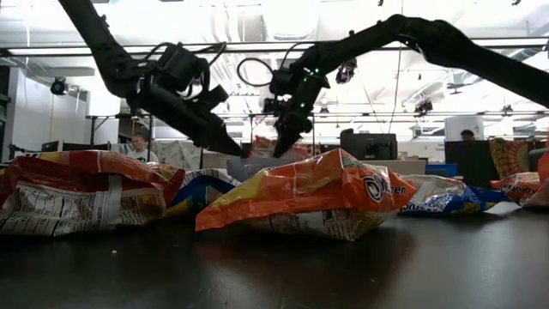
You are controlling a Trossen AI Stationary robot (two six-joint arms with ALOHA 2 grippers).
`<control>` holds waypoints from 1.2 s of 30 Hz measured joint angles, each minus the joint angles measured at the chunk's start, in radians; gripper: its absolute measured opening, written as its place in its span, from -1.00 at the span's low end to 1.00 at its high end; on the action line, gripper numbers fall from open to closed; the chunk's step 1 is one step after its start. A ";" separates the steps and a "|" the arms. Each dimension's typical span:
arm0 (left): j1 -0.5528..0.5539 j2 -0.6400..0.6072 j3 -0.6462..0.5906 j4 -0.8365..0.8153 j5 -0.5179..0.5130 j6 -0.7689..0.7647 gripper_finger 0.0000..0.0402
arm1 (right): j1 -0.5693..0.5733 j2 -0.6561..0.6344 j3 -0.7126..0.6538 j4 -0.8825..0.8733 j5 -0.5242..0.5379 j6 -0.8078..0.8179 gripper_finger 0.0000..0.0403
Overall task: Sort Maruchan noodles
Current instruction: Put the orange noodle pack into the black bin
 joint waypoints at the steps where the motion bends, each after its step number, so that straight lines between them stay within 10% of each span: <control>1: 0.000 0.011 0.000 0.008 0.000 -0.003 -0.81 | 0.000 0.005 0.000 0.003 0.000 0.000 -0.74; 36: 0.000 0.046 0.000 0.064 0.000 -0.037 -0.81 | 0.002 0.004 0.010 0.132 0.080 0.068 -0.41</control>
